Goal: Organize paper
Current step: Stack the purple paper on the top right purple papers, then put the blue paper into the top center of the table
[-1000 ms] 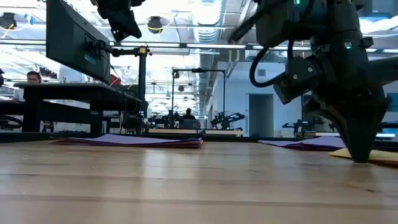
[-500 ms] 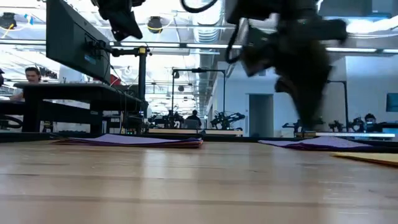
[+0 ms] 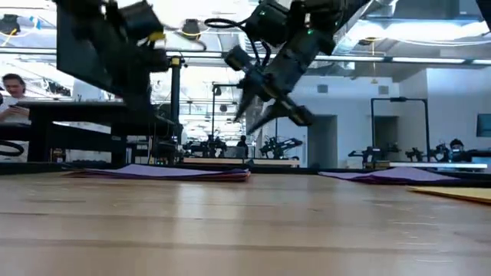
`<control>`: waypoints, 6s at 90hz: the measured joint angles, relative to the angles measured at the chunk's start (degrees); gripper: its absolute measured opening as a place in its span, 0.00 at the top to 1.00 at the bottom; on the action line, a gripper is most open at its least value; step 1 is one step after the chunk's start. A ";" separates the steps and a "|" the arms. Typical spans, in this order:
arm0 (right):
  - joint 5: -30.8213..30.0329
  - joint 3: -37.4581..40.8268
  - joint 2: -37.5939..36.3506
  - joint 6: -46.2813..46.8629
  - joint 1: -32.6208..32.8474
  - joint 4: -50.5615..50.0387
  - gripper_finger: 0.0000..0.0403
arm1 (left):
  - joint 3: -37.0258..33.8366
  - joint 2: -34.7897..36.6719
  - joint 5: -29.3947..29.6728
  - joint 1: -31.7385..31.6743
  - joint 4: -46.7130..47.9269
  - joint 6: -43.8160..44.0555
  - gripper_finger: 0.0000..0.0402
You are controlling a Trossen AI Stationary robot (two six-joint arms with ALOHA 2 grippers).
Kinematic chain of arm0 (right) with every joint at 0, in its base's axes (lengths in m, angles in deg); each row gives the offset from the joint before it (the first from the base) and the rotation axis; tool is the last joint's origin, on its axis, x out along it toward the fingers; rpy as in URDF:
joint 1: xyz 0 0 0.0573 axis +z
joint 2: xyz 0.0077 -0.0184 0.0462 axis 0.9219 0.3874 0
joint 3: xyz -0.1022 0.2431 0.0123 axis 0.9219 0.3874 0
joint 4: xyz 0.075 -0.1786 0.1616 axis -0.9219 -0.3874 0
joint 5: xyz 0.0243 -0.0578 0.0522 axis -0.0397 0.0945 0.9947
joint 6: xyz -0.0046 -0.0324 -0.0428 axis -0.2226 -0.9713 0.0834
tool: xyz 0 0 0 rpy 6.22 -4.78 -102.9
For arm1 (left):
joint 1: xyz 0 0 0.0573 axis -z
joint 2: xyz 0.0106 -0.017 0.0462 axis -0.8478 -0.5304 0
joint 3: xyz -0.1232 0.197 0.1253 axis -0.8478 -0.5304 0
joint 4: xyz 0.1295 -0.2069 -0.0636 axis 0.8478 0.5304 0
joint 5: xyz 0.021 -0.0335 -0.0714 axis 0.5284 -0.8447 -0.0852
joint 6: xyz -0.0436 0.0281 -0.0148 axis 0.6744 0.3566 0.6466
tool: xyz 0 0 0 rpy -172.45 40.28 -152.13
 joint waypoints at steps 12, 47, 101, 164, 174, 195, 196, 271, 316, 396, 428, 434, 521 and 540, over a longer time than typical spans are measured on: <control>-4.11 1.68 1.29 5.14 0.07 2.05 0.63 | -6.70 0.00 -0.51 0.15 -9.05 -0.07 1.00; -5.79 1.81 6.62 6.57 -0.06 3.14 0.63 | -14.70 -3.91 -1.82 0.31 -20.49 -2.16 1.00; -6.21 1.50 8.90 5.49 -0.19 4.83 0.63 | -14.46 -12.07 -3.10 1.15 -26.14 -1.40 1.00; 1.99 1.34 15.41 4.50 -2.04 22.58 0.71 | -14.46 -12.03 -3.81 1.25 -26.57 0.29 1.00; 2.08 1.48 14.46 1.39 -2.01 22.75 0.92 | -13.04 -11.05 -3.95 1.25 -24.28 1.06 1.00; -0.67 1.49 3.58 -11.79 -3.09 3.95 1.00 | -4.29 -6.19 -3.95 1.25 -13.29 0.53 1.00; -0.73 1.49 2.88 -12.62 -3.20 2.62 1.00 | -3.76 -5.93 -3.95 1.25 -12.93 0.53 1.00; 0.48 1.47 -19.85 -94.76 -48.31 -56.75 1.00 | 9.72 -1.77 -3.79 1.27 -7.66 0.63 1.00; -25.68 1.47 -6.21 -95.65 -49.05 -51.32 1.00 | 9.72 -1.79 -3.69 1.27 -7.74 5.65 1.00; -35.44 -4.89 -6.42 -85.50 -46.39 -65.66 0.64 | 9.74 -1.79 -3.38 1.25 -7.18 3.93 1.00; 0.03 -11.30 -8.96 -49.43 -37.81 -60.50 0.65 | 9.09 -1.11 1.77 -0.01 -2.80 0.90 1.00; 6.31 -9.25 -9.01 -40.54 -33.60 -48.60 0.65 | 6.80 -1.79 2.34 -0.27 -2.45 0.18 1.00; 3.49 -4.28 11.28 0.51 -1.42 2.99 0.65 | -15.20 -3.72 0.03 1.92 -17.48 -0.86 1.00; 2.56 -4.24 11.35 -1.15 -0.52 -0.62 0.65 | -15.61 -3.80 -0.19 2.20 -18.03 -0.89 1.00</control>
